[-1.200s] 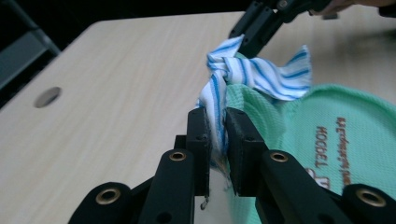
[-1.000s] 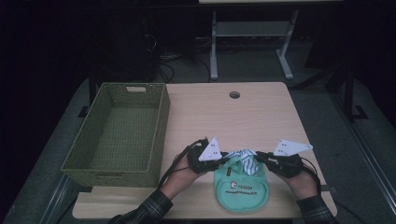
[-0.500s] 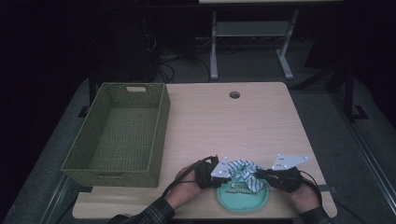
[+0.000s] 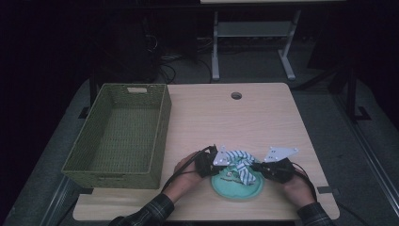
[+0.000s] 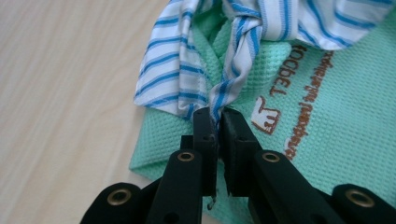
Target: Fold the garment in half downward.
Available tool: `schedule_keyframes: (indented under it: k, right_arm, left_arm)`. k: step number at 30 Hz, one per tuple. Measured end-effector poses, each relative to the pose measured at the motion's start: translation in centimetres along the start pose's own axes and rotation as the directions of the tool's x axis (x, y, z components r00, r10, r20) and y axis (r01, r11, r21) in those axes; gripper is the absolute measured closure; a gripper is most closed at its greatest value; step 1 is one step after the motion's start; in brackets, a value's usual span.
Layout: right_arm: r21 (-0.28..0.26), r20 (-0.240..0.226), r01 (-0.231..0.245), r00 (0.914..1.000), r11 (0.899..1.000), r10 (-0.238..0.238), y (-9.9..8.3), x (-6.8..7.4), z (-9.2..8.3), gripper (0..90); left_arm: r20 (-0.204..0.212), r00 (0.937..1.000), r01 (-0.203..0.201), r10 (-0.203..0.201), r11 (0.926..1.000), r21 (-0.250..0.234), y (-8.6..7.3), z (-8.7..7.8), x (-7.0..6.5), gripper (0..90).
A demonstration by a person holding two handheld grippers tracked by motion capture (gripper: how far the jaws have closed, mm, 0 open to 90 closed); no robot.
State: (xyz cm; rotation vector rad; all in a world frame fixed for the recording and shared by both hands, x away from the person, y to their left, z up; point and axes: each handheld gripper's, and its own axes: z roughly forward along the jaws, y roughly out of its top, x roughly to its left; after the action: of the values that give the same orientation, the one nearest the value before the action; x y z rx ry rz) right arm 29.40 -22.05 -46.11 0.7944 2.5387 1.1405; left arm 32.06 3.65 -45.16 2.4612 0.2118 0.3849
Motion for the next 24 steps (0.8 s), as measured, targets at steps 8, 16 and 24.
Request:
schedule_keyframes:
  k: [8, 16, 24]
  right_arm:
    - [-0.002, 0.007, -0.022, 0.9997, 1.0, 0.022, 1.2, -1.5, 0.8, 87.1]
    - [-0.082, -0.047, -0.07, 0.9967, 0.994, 0.067, 2.0, -2.0, -2.4, 67.4]
    - [-0.123, 0.008, -0.108, 0.9939, 0.986, 0.11, 3.3, -5.0, -3.0, 81.0]
  left_arm:
    - [-0.019, 0.9987, 0.046, -0.046, 0.9989, -0.004, 0.0, -0.6, 1.4, 81.7]
    - [0.023, 0.9893, 0.146, -0.144, 0.9813, -0.125, 0.5, -4.6, 2.2, 70.7]
    - [0.006, 0.9799, 0.198, -0.199, 0.9717, -0.128, 1.0, -3.6, 4.8, 82.4]
